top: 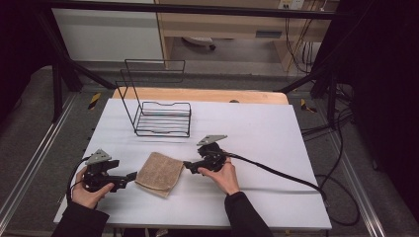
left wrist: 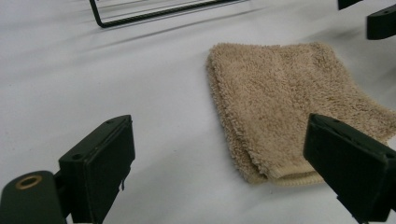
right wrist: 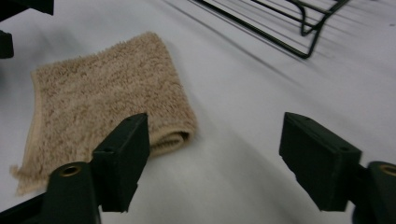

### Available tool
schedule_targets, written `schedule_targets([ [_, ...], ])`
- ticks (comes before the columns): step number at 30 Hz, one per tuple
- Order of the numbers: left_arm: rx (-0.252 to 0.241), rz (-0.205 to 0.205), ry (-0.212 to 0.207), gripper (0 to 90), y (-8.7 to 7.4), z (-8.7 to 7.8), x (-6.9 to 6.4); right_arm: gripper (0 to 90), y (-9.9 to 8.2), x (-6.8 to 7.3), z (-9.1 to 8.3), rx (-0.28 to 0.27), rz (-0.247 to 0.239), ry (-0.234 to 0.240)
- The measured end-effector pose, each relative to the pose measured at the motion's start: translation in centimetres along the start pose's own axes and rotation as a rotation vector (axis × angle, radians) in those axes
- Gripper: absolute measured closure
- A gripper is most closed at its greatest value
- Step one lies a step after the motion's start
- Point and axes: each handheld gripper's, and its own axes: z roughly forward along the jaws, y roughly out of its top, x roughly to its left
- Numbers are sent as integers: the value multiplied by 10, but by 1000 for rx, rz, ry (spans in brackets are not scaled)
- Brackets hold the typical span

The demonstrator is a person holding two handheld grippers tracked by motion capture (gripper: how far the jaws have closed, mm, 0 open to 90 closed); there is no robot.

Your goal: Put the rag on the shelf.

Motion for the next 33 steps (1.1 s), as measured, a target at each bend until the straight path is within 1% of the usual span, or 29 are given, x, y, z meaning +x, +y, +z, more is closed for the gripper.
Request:
schedule_targets([
  [3,3,2,-1,90,-1,1,0,352,5,4,14,19,7,18],
  [8,11,4,-3,90,-1,2,0,446,6,8,31,82,-8,41],
  [11,9,1,-3,91,-1,2,0,510,5,9,34,110,-24,55],
  [14,9,-2,-4,93,-1,2,1,568,4,9,34,130,-23,74],
  [20,12,-5,-7,104,-1,3,1,708,2,10,36,144,-12,114],
  [22,12,-11,-11,115,-1,3,2,783,2,11,35,140,-13,110],
  [24,12,-19,-17,129,-2,3,2,830,3,12,32,131,0,110],
  [27,13,-22,-23,162,-2,4,0,846,4,16,25,114,5,94],
  [30,21,-25,-33,208,-2,8,-4,847,2,23,17,103,14,57],
  [33,38,-28,-37,254,-2,14,-9,847,-3,28,7,104,36,29],
])
